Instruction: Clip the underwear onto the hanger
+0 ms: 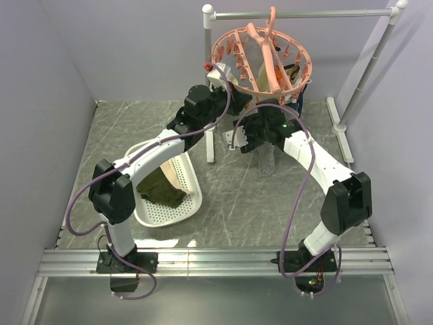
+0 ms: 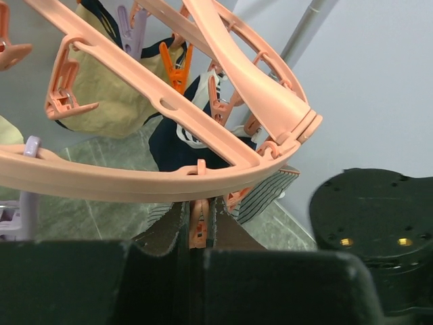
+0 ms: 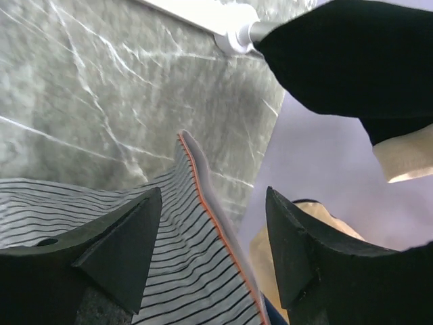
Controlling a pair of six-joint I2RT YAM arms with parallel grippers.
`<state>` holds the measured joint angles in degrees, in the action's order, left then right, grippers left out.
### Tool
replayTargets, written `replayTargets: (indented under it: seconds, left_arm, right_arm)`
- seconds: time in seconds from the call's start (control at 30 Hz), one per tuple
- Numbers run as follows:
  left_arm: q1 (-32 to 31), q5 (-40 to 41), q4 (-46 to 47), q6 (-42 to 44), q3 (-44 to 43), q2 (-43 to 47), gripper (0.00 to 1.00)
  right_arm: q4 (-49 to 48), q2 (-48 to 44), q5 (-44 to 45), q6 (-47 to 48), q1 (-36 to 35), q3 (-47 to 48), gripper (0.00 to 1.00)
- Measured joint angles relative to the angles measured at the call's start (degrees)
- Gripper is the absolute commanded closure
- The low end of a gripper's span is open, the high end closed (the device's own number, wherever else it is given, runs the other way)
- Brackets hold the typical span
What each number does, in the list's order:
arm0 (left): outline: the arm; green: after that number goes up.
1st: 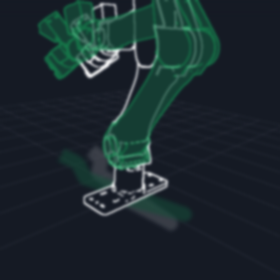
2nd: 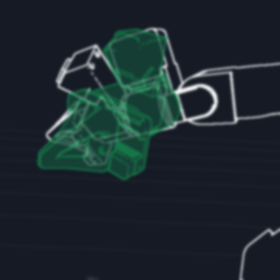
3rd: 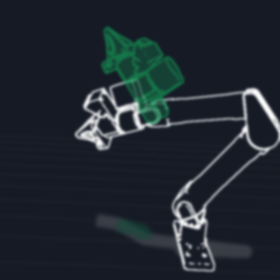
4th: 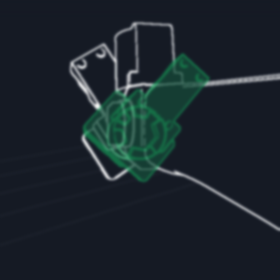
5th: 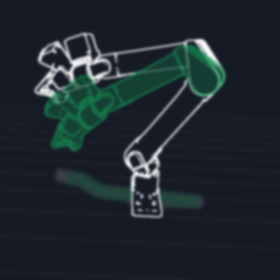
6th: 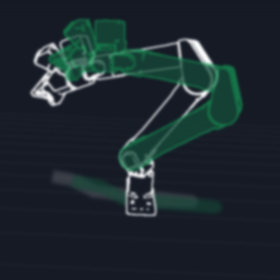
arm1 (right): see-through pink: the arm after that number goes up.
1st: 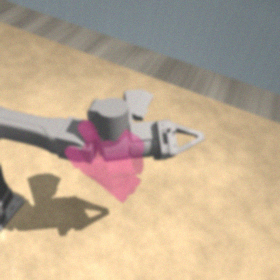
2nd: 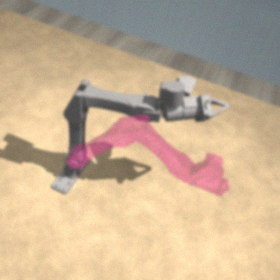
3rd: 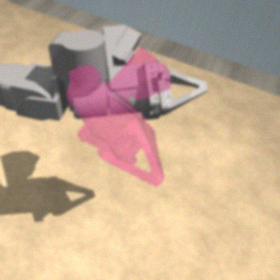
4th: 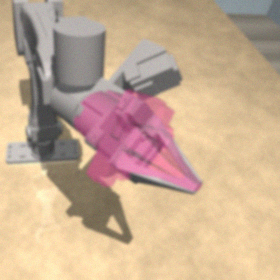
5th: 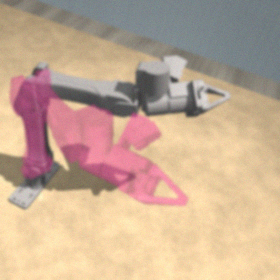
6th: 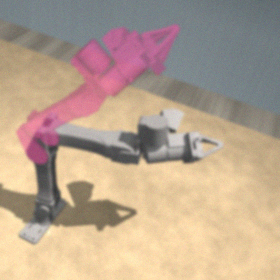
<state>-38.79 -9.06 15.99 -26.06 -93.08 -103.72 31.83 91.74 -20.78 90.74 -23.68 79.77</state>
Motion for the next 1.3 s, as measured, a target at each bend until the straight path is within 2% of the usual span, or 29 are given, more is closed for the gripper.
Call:
replayTargets:
  seconds: [0.27,0.57,0.73,0.87,1.17,1.27,1.3]
  left_arm:
    - [-0.9,0.3,-1.3,1.2,-0.7,0.0,1.00]
    - [-0.8,1.6,-2.3,2.0,-0.7,0.0,1.00]
    - [-0.4,3.1,-2.7,2.7,-0.8,0.0,1.00]
    - [0.6,4.5,-2.9,2.9,-1.0,0.0,1.00]
    - [1.5,6.9,-4.1,3.6,-1.1,0.0,1.00]
    - [1.5,7.1,-4.6,4.0,-1.1,0.0,1.00]
    - [1.5,7.3,-4.7,4.0,-1.1,0.0,1.00]
  right_arm:
    - [3.8,5.4,8.2,1.3,-2.1,4.6,0.30]
    - [6.3,9.1,15.6,1.8,-3.2,8.6,0.26]
    - [8.8,11.7,19.4,1.4,-3.8,12.9,0.13]
    - [12.1,14.7,21.5,0.3,-4.3,17.9,0.10]
    - [16.3,18.7,24.9,-2.2,-5.0,23.1,0.11]
    - [16.4,19.0,25.6,-2.4,-5.0,23.0,0.18]
    - [16.5,19.1,25.8,-2.4,-5.0,23.0,0.24]
